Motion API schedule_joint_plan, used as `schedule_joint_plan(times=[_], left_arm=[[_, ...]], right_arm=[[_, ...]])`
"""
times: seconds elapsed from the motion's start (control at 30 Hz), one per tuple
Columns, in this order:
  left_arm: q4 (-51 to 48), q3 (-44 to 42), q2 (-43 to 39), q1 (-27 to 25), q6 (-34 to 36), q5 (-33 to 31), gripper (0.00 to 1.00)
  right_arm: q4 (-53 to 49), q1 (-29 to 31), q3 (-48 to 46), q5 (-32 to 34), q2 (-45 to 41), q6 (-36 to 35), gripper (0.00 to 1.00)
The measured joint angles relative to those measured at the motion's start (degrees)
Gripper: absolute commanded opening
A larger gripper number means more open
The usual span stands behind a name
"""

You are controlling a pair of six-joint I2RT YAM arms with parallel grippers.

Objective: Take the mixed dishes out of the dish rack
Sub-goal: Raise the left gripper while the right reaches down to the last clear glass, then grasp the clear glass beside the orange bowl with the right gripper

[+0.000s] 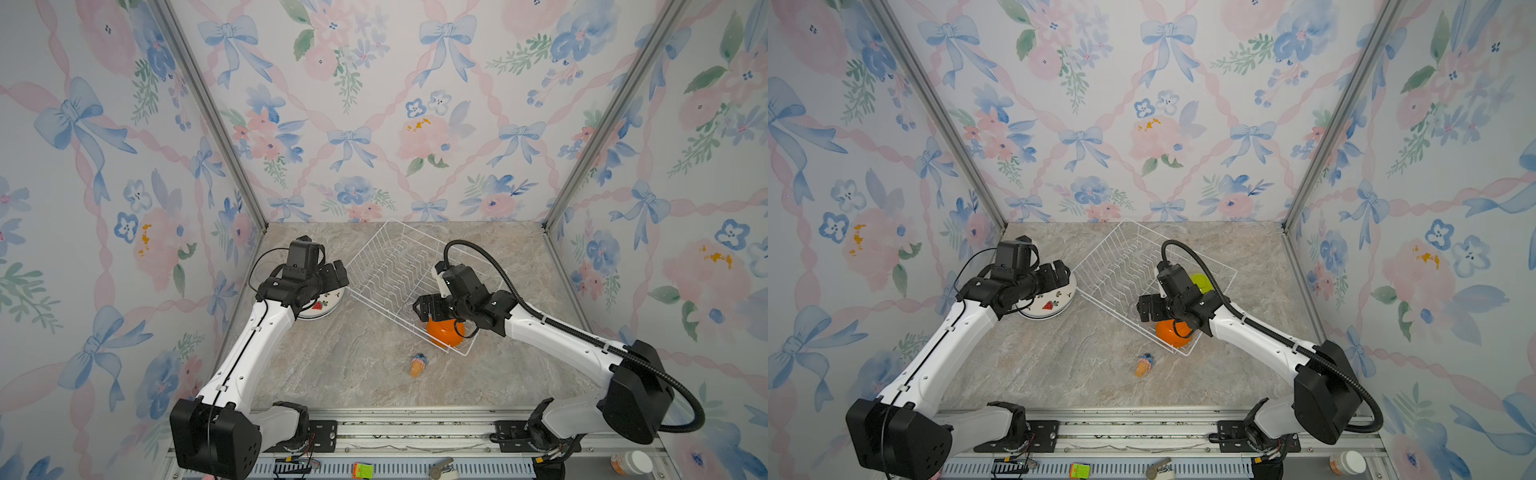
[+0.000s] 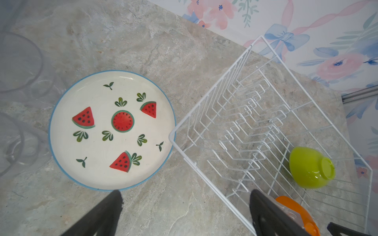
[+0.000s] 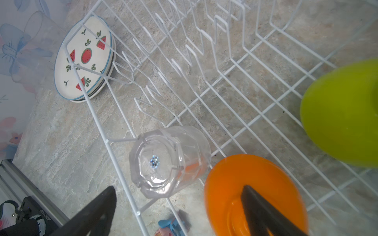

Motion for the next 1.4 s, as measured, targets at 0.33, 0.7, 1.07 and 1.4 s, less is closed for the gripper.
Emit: schedule_joint_plan(times=[0.33, 0.7, 1.07, 1.4], left_arm=[[5.88, -4.37, -1.75, -1.38, -0.35, -2.1, 0.98], [14.36, -6.38, -0.33, -1.49, -0.76, -1.9, 0.98], [18.45, -8.2, -0.83, -1.49, -0.76, -1.88, 0.98], [19.37, -8.26, -0.7, -1.49, -0.76, -1.42, 0.98]], right_arm=[[-5.77, 3.13, 7.43, 1.92, 7.13, 1.81, 0.97], [-13.14, 5.42, 15.61, 5.9, 14.97, 4.28, 0.97], [-17.97, 6.78, 20.94, 10.36, 20.24, 6.97, 0.98], [-20.22, 6.75, 24.02, 12.22, 23.39, 8.2, 0.98]])
